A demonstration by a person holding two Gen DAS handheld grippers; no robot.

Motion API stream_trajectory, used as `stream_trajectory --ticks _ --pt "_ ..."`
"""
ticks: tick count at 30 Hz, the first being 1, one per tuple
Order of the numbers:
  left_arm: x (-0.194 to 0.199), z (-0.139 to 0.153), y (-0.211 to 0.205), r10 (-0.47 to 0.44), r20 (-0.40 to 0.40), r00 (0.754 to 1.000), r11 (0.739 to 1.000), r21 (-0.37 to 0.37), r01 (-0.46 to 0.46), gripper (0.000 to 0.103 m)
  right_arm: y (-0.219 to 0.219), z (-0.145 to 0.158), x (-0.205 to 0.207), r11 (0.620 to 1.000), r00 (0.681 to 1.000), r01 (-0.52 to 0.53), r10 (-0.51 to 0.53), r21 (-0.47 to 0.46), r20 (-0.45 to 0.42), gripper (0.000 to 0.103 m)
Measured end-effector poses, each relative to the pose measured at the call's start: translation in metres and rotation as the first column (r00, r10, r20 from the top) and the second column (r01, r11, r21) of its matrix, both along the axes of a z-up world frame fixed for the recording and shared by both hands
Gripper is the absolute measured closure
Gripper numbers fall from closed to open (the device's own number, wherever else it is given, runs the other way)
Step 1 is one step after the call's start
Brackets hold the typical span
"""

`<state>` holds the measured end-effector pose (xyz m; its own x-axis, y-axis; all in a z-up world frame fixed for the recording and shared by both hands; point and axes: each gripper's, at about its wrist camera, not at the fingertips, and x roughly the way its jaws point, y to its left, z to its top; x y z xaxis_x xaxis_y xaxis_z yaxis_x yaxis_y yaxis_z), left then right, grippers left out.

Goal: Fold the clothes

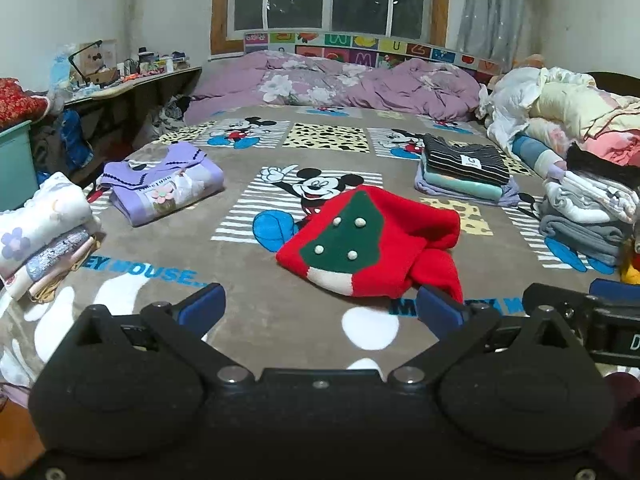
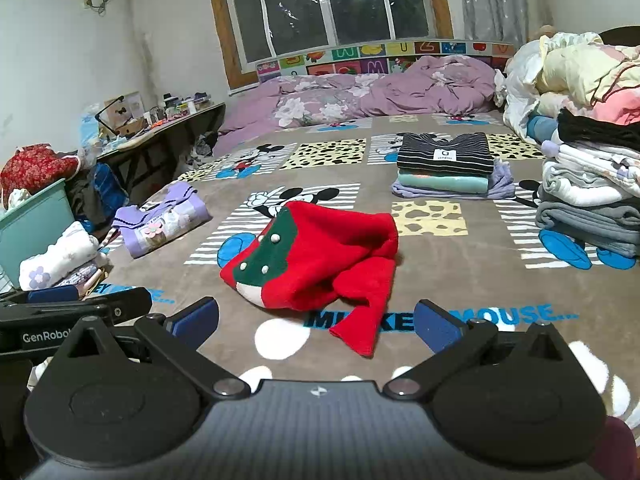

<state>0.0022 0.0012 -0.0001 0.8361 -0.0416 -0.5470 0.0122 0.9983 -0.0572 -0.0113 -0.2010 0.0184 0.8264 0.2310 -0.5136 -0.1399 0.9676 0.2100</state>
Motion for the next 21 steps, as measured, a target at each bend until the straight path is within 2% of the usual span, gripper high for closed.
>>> stream_trajectory --ticks 5,10,21 --pt "0.004 0.003 0.008 -0.009 -0.003 1.000 1.000 -0.004 0.009 0.000 0.001 0.000 -0.001 1.000 1.000 -0.005 0.005 0.001 0.014 0.000" --pt "-0.004 0.000 -0.004 0.002 0.017 1.000 1.000 0.024 -0.002 0.000 -0.001 0.000 -0.001 1.000 1.000 -0.006 0.006 -0.002 0.010 0.000" --pt "-0.004 -0.001 -0.004 0.005 0.014 1.000 0.999 0.036 -0.005 0.000 0.000 0.001 -0.003 1.000 1.000 -0.012 0.012 0.005 0.011 0.000"
